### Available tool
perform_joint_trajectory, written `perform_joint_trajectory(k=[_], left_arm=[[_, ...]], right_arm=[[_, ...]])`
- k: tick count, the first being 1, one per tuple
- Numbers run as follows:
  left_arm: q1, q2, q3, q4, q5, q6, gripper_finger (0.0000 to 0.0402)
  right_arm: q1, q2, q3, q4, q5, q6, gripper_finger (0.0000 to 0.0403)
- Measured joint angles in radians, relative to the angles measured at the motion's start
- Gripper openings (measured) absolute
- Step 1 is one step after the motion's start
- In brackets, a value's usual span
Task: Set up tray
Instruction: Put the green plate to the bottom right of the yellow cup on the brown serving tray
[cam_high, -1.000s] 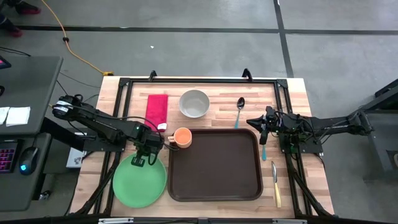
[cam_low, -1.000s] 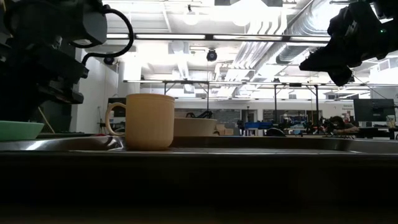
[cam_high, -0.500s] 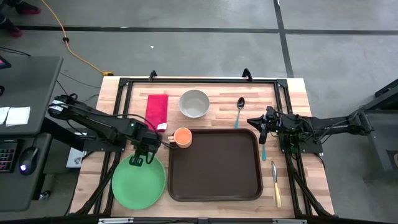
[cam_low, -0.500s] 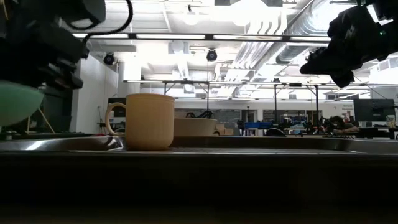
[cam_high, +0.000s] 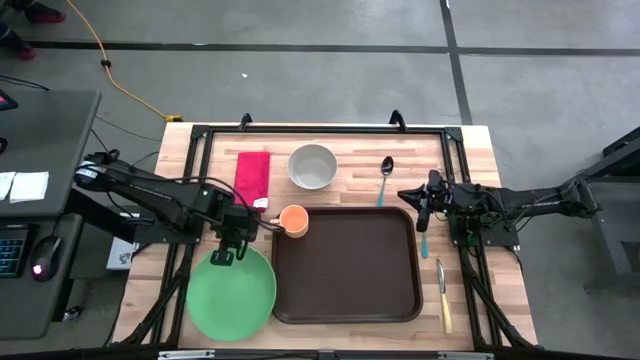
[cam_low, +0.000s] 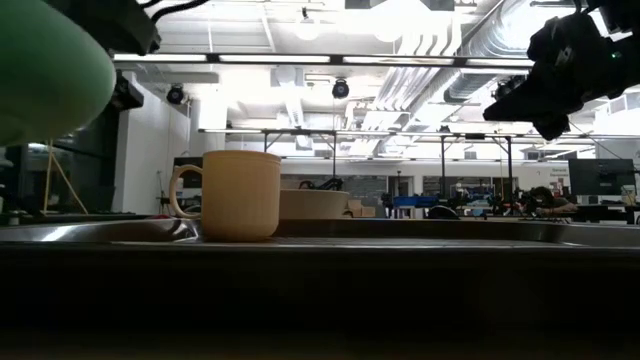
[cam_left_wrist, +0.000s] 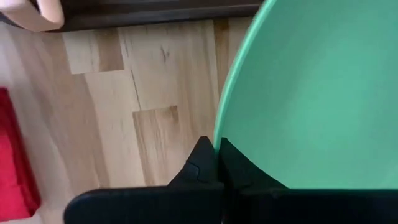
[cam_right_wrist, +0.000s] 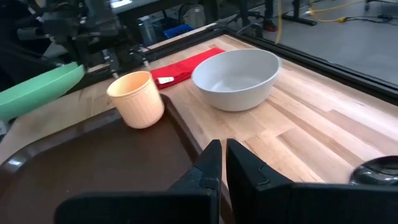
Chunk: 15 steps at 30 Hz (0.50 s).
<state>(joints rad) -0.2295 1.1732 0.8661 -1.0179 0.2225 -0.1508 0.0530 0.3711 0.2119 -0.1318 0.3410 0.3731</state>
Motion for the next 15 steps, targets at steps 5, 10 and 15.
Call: perform_joint_trajectory(k=[5,10,15], left_arm=[[0.0,-0.002,0.031,-0.011,0.032,-0.037,0.0014],[0.0,-0.002,0.06,-0.011,0.06,-0.075,0.0014],[0.0,-0.002,0.095,-0.01,0.062,-0.094,0.0014]], right_arm=[[0.0,-0.009,0.0,-0.005,-0.043,-0.022,0.0],[0.0,-0.011,0.0,-0.006,-0.068,-0.048,0.0],[0.0,-0.034,0.0,-0.008,-0.102,-0.06,0.0]])
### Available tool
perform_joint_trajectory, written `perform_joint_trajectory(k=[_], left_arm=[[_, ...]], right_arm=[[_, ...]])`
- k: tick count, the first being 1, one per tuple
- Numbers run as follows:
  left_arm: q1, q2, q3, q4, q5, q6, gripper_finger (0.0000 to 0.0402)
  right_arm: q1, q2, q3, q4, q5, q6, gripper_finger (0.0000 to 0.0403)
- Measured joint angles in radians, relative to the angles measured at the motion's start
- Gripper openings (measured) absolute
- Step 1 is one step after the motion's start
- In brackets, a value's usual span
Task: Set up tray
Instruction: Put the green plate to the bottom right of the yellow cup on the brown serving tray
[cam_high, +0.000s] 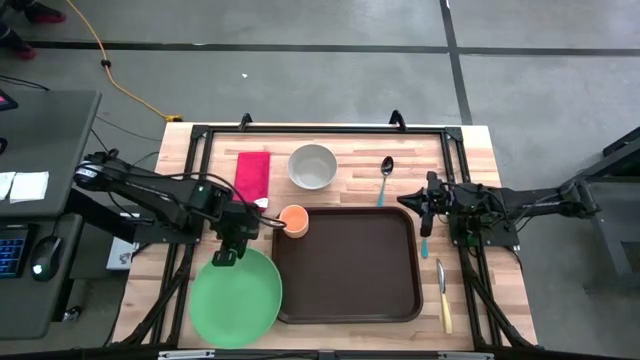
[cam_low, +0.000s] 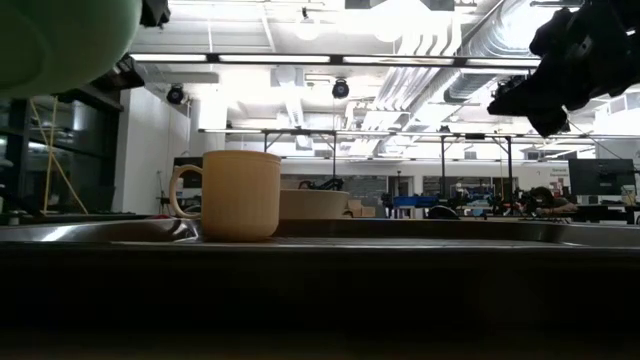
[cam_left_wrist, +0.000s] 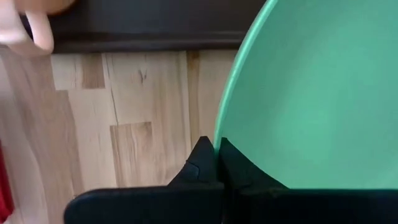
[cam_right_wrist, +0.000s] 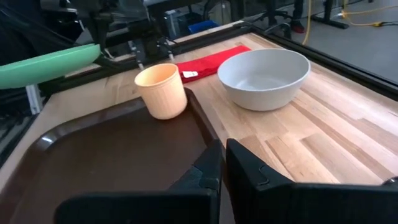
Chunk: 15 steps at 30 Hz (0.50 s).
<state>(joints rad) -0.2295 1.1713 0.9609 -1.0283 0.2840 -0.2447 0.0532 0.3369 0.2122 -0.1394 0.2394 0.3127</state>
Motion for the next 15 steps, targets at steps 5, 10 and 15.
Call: perform_joint_trajectory(k=[5,10,15], left_arm=[[0.0,0.0,0.033,0.005,0.005,-0.013,0.0014],[0.0,0.001,0.053,0.011,0.022,-0.043,0.0014],[0.0,0.005,0.06,0.066,0.023,-0.071,0.0014]], right_arm=[[0.0,-0.058,0.0,-0.009,-0.008,-0.018,0.0],[0.0,-0.127,0.0,-0.099,-0.014,-0.017,0.0],[0.0,-0.19,0.0,-0.134,-0.033,-0.022,0.0]])
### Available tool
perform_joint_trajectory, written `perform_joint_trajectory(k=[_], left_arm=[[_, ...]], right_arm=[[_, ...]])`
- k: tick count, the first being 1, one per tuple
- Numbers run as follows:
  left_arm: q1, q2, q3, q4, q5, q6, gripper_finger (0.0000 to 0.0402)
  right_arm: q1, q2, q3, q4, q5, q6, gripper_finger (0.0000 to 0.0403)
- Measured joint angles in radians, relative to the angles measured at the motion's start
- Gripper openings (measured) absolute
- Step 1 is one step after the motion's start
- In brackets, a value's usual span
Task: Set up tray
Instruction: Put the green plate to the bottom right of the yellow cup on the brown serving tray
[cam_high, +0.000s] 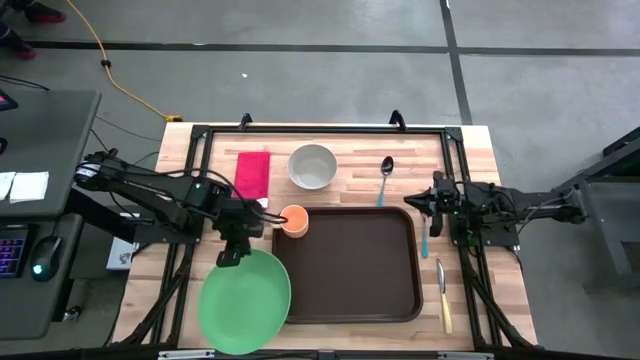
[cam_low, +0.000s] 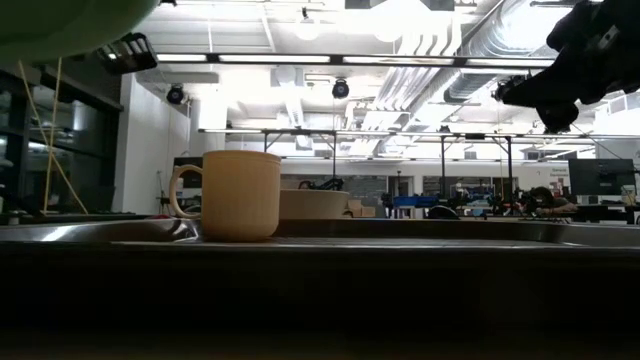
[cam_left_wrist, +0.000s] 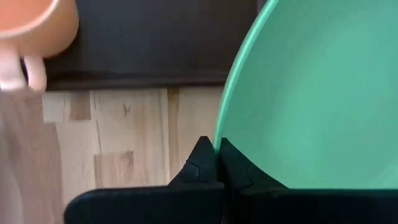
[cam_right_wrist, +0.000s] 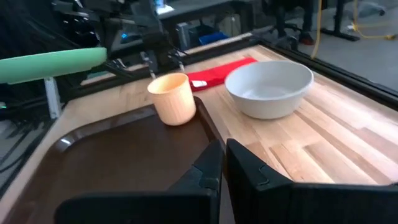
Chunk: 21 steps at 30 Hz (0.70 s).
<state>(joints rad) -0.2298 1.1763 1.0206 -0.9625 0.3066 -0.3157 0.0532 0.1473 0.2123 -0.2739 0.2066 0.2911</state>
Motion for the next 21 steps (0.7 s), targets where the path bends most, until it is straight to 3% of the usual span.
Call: perform_joint_trajectory(k=[10,21], left_arm=[[0.0,0.028,0.0,0.136,-0.024,-0.118,0.0014],[-0.001,0.198,0.029,0.388,-0.038,-0.316,0.0014]], right_arm=[[0.0,-0.123,0.0,-0.101,-0.059,-0.026,0.0],[0.0,-0.143,0.0,-0.103,-0.138,-0.093,0.0]])
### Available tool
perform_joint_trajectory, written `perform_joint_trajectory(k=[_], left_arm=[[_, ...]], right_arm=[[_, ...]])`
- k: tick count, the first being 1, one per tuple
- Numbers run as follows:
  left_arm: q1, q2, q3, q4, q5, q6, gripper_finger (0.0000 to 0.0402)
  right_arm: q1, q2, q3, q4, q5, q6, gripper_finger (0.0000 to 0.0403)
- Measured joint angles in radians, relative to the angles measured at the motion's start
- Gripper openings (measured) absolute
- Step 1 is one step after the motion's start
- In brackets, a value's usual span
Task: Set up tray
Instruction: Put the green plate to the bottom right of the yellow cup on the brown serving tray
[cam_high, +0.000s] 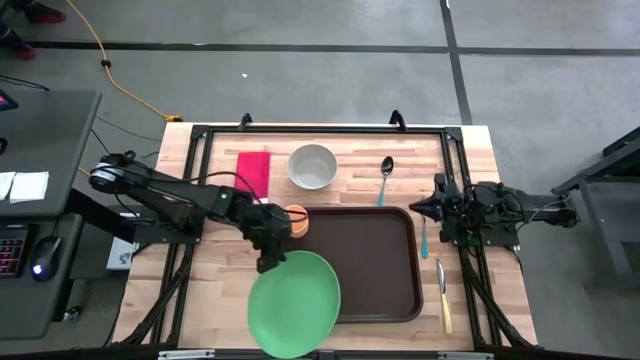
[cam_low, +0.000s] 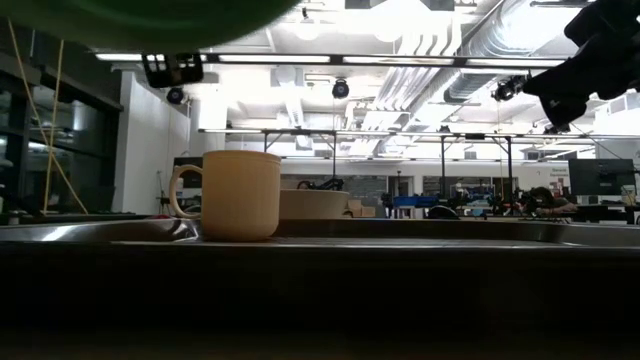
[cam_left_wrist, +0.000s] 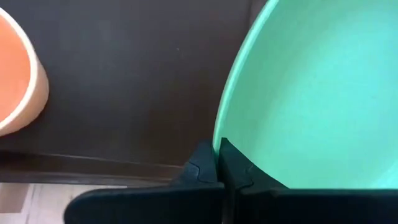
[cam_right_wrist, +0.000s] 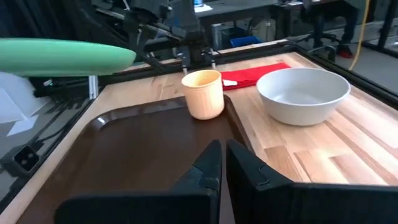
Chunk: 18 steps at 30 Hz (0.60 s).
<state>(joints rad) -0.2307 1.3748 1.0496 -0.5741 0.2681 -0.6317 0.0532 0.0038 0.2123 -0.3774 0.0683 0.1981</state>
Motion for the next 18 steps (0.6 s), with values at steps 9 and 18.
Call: perform_joint_trajectory(k=[9,18], left_arm=[[-0.008,0.18,0.295,-0.166,-0.074,0.012,0.0014],[-0.005,0.294,0.469,-0.248,-0.114,-0.071,0.0014]], right_arm=[[0.0,0.004,0.0,0.015,-0.018,-0.046,0.0],[0.0,0.002,0.0,0.031,-0.053,-0.072,0.0]])
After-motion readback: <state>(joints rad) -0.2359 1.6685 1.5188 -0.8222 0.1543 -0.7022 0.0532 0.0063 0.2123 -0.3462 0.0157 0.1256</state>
